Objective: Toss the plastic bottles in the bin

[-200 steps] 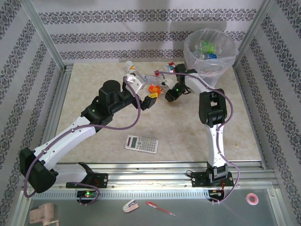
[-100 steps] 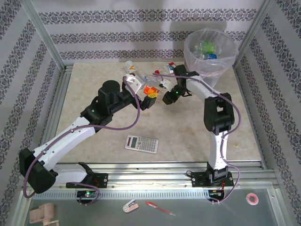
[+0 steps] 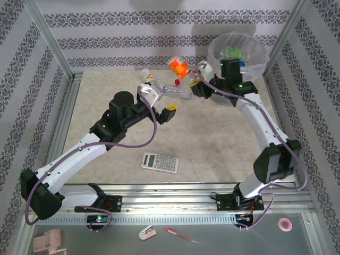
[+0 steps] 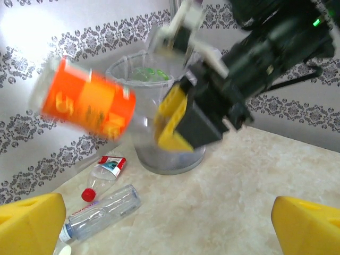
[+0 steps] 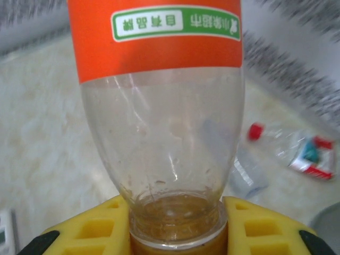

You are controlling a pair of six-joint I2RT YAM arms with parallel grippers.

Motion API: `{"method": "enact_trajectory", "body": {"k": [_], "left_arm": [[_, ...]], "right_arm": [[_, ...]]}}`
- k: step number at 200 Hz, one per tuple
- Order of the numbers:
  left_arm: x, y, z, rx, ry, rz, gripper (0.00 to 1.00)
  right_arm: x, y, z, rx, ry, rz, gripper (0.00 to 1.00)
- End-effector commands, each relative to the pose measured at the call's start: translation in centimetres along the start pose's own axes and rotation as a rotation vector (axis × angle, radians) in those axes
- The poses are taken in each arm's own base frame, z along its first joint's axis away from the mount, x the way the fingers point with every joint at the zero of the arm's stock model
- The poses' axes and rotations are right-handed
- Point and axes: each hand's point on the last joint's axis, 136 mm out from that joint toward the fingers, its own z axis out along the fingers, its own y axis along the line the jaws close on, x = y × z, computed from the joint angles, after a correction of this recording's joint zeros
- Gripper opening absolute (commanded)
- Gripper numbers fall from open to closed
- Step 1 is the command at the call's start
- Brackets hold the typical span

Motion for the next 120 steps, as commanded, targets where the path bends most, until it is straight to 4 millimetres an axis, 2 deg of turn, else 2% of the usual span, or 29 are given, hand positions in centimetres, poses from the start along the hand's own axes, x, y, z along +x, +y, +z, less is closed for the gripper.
{"method": "enact_trajectory", "body": {"k": [1, 25, 58, 84, 120], "left_arm": [[-1.9, 0.6, -0.4, -0.014, -0.078, 0.011, 1.00], [-1.9, 0.7, -0.1, -0.012, -0.084, 0.003, 1.00], [-1.8, 0.5, 0.5, -0.001, -0.088, -0.004, 1.00], [-1.6, 0.5, 0.9, 0.002, -0.084, -0.008, 1.00], [-1.7, 0.6, 1.1, 0.004, -0.086, -0.014, 1.00]], "right_arm": [[-6.4, -1.6, -4.6, 0.116, -0.233, -0.002, 0.00], [-9.7, -3.0, -8.9, 0.247, -0.369, -0.024, 0.00], [-12.9, -4.8, -14.6, 0.421, -0.509, -0.029, 0.00], [-15.0, -5.1, -18.9, 0.519, -0.626, -0.055, 0.00], [-17.1, -4.1, -24.3, 0.605, -0.823, -0.100, 0.00]]}}
